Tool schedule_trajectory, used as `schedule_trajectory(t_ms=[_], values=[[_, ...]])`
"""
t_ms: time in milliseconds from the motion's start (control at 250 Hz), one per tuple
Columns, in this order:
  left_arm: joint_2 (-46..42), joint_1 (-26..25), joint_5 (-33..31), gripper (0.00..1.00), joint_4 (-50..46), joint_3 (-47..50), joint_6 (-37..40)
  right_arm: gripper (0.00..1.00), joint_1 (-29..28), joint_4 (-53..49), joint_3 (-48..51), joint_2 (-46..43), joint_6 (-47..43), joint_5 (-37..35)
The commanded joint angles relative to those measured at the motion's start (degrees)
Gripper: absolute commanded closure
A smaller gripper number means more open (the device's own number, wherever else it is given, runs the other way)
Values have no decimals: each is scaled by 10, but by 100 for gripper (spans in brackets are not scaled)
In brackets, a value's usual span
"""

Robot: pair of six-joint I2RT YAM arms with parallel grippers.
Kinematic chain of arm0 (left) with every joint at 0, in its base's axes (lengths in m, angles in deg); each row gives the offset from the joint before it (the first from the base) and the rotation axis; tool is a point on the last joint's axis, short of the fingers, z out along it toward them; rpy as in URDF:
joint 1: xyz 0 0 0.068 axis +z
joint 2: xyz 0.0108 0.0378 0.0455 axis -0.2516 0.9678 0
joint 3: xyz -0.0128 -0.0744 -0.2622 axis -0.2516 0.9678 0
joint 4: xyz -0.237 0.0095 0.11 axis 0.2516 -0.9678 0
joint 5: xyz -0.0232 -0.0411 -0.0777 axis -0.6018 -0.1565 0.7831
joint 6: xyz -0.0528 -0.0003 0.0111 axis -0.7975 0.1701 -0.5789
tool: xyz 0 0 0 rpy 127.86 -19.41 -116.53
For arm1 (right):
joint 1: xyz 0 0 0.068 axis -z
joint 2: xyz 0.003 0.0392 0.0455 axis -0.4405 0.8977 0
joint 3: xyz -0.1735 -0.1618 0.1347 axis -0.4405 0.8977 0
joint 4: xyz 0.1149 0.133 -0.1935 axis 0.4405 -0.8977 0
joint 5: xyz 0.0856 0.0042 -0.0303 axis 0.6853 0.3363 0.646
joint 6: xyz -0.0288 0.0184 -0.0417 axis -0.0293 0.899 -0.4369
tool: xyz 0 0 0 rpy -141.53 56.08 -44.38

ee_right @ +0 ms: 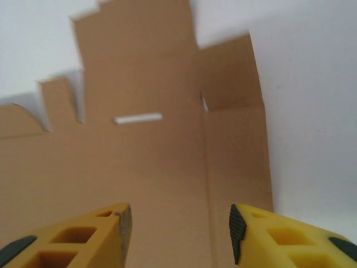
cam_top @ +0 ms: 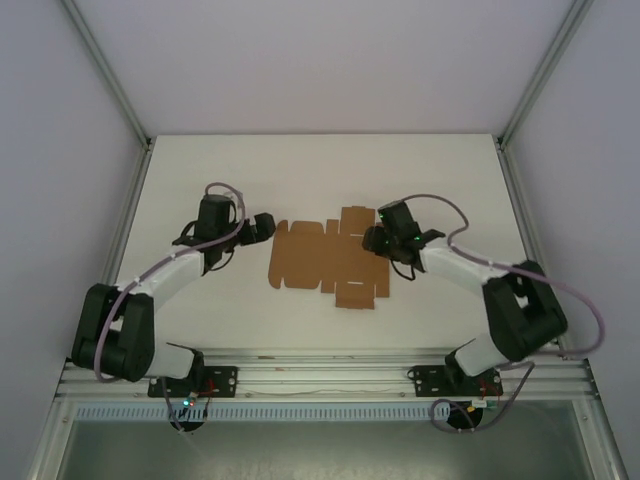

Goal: Assemble paper box

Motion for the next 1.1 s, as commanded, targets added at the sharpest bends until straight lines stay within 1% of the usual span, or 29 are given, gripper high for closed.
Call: schedule_trajectory(t_ms=[0, 100, 192, 360, 420, 480, 584, 684, 764, 947, 1067, 1095], values=[[33, -4, 58, 0, -38, -26, -14, 54, 0, -33, -28, 43, 29, 0], [67, -5, 102, 0, -35, -35, -22, 54, 2, -46, -34, 85, 33, -18], [99, -7, 131, 0, -60, -55, -21, 55, 4, -51, -35, 111, 30, -22], [160, -19, 146, 0, -128, -98, -13, 55, 6, -51, -33, 136, 14, -28], [179, -20, 164, 0, -132, -105, -16, 55, 7, -51, -32, 141, 11, -30], [190, -20, 169, 0, -132, -105, -20, 56, 8, -49, -29, 142, 7, -29], [206, -22, 188, 1, -121, -108, -24, 56, 9, -38, -21, 141, -3, -19], [214, -30, 250, 3, -80, -104, -34, 57, 9, -34, -21, 147, -15, -7], [214, -36, 284, 3, -49, -100, -42, 57, 9, -27, -19, 150, -18, 3], [217, -35, 298, 5, -30, -109, -49, 59, 8, -13, -12, 152, -17, 14], [196, -35, 328, 5, 31, -93, -76, 59, 8, -9, -5, 150, -17, 8], [190, -36, 334, 7, 48, -88, -84, 59, 9, -9, -4, 150, -18, 6]])
